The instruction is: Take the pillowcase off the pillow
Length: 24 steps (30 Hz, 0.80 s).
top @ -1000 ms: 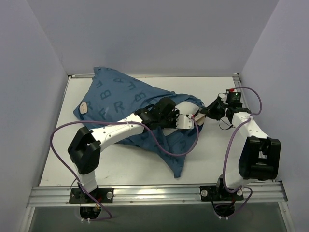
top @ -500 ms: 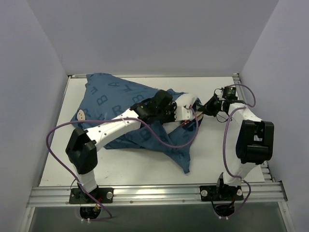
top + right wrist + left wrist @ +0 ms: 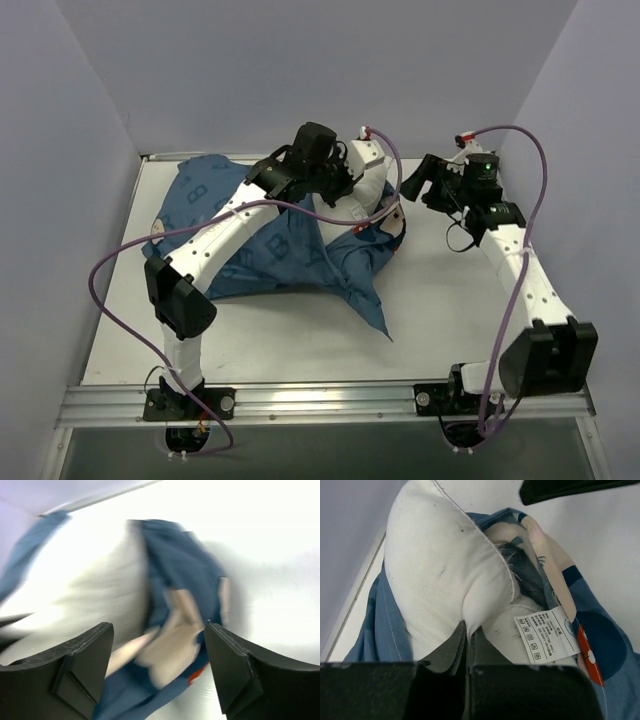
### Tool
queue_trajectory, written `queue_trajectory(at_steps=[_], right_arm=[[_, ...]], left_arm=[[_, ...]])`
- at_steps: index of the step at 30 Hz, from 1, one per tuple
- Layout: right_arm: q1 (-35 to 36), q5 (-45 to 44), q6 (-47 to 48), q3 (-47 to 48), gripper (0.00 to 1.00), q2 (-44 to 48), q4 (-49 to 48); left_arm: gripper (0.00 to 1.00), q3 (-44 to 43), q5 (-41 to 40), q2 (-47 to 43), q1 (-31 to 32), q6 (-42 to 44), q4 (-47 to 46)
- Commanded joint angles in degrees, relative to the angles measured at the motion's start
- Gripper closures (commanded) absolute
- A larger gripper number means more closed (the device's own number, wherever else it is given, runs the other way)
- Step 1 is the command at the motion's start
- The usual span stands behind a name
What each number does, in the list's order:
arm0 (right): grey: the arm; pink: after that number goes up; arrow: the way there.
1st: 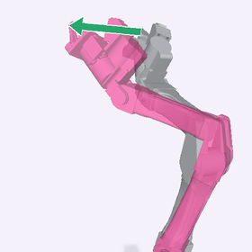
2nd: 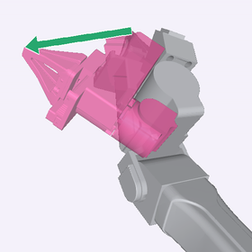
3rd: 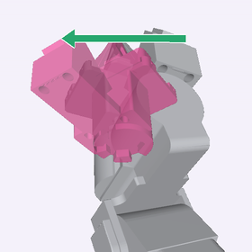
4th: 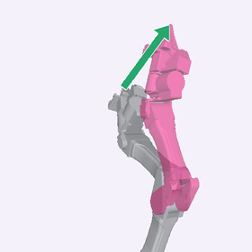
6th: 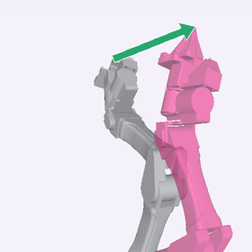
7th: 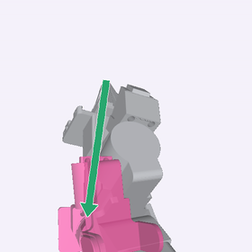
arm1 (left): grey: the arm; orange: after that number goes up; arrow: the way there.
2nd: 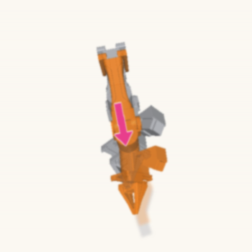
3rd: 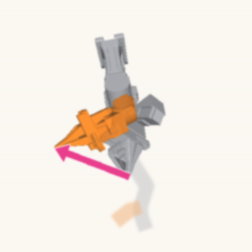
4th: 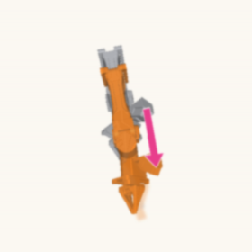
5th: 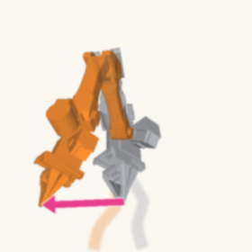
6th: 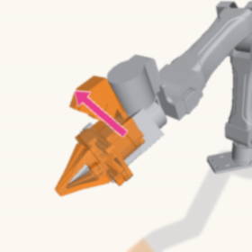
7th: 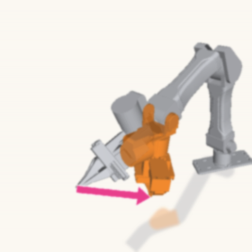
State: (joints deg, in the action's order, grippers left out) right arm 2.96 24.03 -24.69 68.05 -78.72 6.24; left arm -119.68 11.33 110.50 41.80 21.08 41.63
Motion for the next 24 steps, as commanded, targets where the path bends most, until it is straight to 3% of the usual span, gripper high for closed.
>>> queue_trajectory(at_steps=[1, 6, 13, 18, 19, 22, 24], right_arm=[[5.6, -4.0, 1.8, 0.0, 0.23, 7.9, 5.2], [17.6, -9.2, -6.0, -5.6, 0.21, 11.7, 1.6], [26.3, -16.8, -10.6, -6.7, 0.23, 6.3, -1.7], [26.4, -17.3, -14.0, -12.1, 0.44, 5.0, -8.6], [26.5, -17.1, -14.2, -12.2, 0.52, 4.3, -8.8], [26.7, -17.2, -14.2, -12.4, 0.66, 4.8, -6.6], [26.7, -17.7, -14.0, -13.5, 0.68, 6.1, -3.6]], left_arm=[[0.98, -4.0, -2.4, 1.4, -0.7, -2.8, -0.6], [0.98, -7.2, -3.9, 3.5, -0.8, -3.1, -0.7], [0.98, -8.3, -4.6, 4.3, -0.8, -5.3, -1.5], [0.98, -9.3, -3.9, 4.4, -1.6, -7.0, -1.4], [0.98, -9.3, -4.5, 4.4, -1.8, -6.9, -1.5], [0.98, -9.6, -6.2, 4.9, -2.9, -6.6, -1.9], [0.98, -10.6, -8.4, 5.6, -5.0, -6.2, -2.3]])
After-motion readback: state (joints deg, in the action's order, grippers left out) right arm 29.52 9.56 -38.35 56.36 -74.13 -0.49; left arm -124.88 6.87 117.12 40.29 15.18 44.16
